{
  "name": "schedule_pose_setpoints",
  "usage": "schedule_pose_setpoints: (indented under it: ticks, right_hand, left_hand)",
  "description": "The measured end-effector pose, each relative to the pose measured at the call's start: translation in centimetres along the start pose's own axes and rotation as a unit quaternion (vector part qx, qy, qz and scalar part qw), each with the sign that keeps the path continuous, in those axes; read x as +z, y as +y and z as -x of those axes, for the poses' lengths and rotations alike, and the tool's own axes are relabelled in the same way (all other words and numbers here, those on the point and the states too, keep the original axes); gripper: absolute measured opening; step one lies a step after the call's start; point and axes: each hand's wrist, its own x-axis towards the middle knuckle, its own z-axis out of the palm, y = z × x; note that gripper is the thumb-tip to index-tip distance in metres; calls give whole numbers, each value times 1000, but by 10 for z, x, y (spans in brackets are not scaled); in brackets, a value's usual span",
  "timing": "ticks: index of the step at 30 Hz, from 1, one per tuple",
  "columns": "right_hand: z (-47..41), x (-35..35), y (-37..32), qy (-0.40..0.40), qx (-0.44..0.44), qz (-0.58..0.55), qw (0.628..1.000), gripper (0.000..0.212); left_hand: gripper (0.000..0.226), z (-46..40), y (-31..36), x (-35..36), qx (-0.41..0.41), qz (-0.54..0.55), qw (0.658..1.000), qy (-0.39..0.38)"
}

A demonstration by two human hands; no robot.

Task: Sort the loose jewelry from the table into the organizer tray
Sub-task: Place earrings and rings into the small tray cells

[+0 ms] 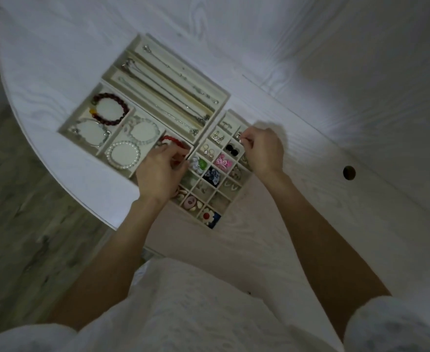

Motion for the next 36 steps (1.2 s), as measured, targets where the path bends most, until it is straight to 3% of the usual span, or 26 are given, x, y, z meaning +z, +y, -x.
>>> schedule_pose_setpoints:
  ticks: [5,10,21,27,36]
  right_hand:
    - [-2,0,-1,43,-50,142,988,10]
    - [0,-1,1,112,-37,116,986,9]
    - [-10,0,4,41,-56,183,981,10]
    - [-4,2,8,132,-93,151,975,8]
    - [-3,2,4,91,-50,194,975,10]
  left_hand:
    - [21,0,-2,0,11,-5,1000,1]
    - [20,0,-2,1,12,-11,1000,6]
    - [19,-2,-1,1,4,11,1000,3]
    - [18,-1,1,0,9,2,1000,10]
    - [18,0,1,1,0,8,1000,8]
